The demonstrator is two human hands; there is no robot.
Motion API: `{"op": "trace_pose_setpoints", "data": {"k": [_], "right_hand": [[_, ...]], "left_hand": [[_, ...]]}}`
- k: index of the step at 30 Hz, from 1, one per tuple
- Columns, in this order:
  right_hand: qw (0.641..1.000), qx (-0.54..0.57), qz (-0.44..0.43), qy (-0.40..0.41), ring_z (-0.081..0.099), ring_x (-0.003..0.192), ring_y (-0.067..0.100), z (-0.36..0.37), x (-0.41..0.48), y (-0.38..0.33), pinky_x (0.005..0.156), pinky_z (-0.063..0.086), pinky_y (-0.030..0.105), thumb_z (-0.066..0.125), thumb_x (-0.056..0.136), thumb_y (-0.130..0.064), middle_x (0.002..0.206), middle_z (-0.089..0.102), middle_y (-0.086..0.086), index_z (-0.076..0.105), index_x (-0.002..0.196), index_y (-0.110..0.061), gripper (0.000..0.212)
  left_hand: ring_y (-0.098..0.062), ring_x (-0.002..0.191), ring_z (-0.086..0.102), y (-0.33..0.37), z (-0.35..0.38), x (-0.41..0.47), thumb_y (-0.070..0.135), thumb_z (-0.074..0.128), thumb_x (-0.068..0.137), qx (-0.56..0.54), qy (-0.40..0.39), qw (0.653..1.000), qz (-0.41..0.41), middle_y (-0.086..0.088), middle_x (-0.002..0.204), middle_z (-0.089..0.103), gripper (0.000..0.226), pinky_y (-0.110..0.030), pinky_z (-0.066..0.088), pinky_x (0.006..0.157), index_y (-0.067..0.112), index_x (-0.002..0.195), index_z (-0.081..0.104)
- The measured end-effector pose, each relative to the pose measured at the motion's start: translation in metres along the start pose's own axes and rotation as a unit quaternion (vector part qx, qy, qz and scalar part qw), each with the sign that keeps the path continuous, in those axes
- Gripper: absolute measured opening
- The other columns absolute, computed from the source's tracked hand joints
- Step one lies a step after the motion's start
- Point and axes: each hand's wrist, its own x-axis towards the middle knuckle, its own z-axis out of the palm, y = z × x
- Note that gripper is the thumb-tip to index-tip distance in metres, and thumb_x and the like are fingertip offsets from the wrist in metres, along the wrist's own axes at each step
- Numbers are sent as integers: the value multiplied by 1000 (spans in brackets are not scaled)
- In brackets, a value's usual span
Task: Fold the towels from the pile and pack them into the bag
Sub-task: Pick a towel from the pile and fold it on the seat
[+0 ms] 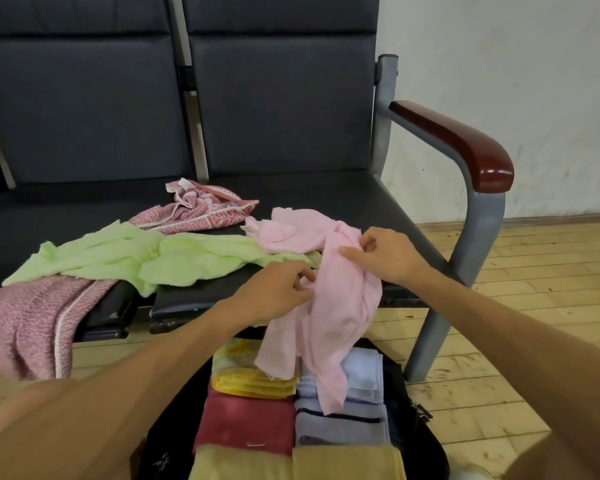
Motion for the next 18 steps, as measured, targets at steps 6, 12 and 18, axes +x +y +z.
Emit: {"op": "trace_pose_setpoints", "data": {"k": [6,12,18], "right_hand": [[988,128,76,30,59,78,24,1,18,0,74,52,30,51,95,-15,88,61,15,64,100,5,24],[908,347,217,89,64,86,25,-24,23,10,67,56,34,43,100,-6,99,64,11,56,96,-14,15],[895,337,256,141,53,77,22,-43,22,42,94,48,41,42,101,-13,115,57,19,52,128,3,32]], "left_hand": [[-11,90,57,5,14,17,31,52,98,48,92,995,12,6,106,58,25,-25,45,76,26,119,64],[-1,74,46,5,10,21,12,56,94,-1,73,997,-7,11,91,58,23,-16,36,66,17,115,63],[-4,68,49,-10,-15,8,17,67,84,14,61,995,-73,15,75,48,29,-21,34,56,23,111,59]]}}
